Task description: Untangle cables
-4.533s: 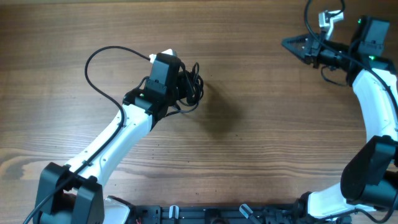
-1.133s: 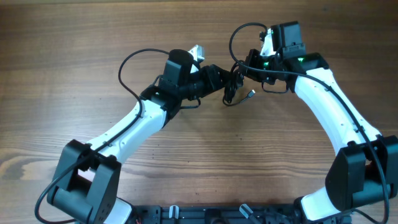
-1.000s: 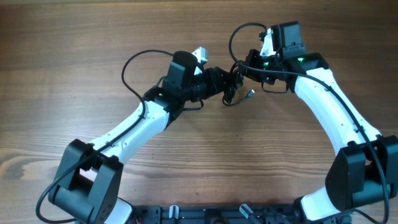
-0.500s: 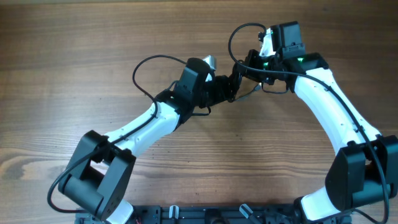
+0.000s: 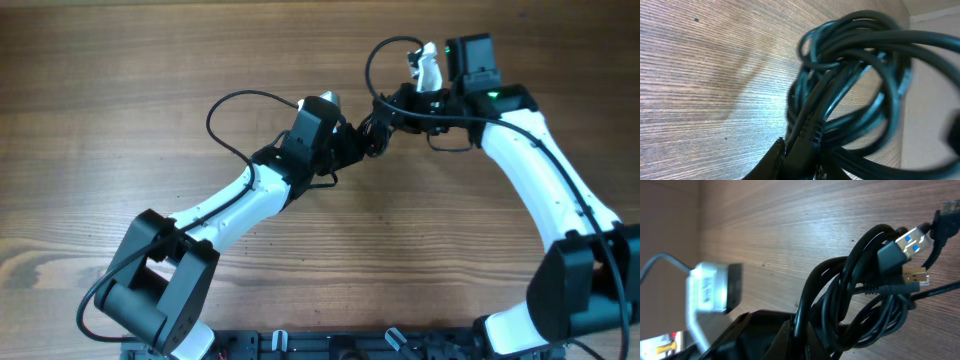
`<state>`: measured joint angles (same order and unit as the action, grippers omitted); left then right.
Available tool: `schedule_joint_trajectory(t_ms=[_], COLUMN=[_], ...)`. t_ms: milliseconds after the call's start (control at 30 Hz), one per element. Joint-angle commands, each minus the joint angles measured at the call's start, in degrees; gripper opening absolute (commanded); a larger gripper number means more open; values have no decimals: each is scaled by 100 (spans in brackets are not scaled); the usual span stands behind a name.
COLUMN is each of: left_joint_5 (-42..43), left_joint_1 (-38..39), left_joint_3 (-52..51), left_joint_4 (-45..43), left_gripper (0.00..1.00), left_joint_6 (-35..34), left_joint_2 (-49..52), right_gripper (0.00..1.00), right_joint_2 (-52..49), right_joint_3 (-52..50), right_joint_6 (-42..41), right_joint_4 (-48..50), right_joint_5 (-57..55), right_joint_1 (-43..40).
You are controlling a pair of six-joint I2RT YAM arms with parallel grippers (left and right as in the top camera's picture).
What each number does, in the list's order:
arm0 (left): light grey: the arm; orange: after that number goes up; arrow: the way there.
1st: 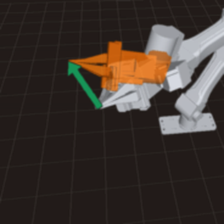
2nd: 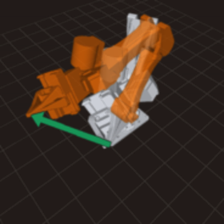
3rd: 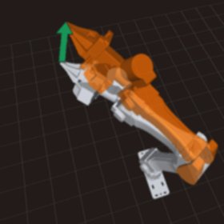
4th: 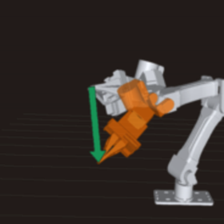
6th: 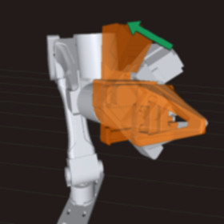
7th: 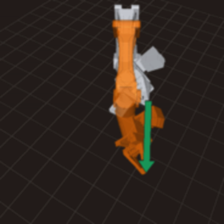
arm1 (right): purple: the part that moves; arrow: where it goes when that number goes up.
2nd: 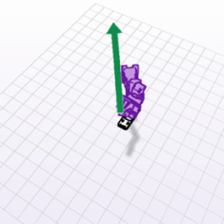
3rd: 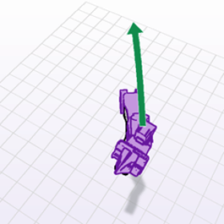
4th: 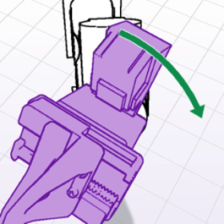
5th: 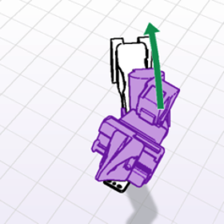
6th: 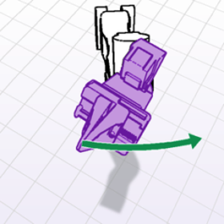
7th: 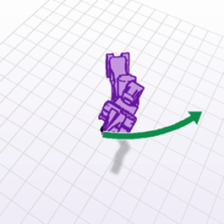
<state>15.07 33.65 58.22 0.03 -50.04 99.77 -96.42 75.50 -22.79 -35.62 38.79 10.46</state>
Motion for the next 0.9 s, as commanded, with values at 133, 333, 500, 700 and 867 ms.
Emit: schedule_joint_trajectory(t_ms=[133, 333, 500, 700, 867], left_joint_5=[-431, -649, -1054, -999, -197], left_joint_1=[-7, -7, -31, -330, -579], left_joint_3=[20, 20, 20, 20, 20], left_joint_4=[109, 203, 658, 1008, 820], left_gripper=[16, 15, 9, 4, 7], left_joint_6=[9, 9, 13, 426, 1558], left_joint_2=[118, 118, 118, 118, 90], right_gripper=[4, 4, 4, 4, 4], right_joint_2=[866, 866, 868, 863, 863], right_joint_3=[98, 98, 98, 98, 98], right_joint_6=[317, 256, -472, -431, 133], right_joint_4=[-131, 216, 1058, 704, -146], right_joint_5=[2601, 4817, 5414, 3069, 1703], right_joint_1=[-782, -1355, -1657, -1694, -1241])
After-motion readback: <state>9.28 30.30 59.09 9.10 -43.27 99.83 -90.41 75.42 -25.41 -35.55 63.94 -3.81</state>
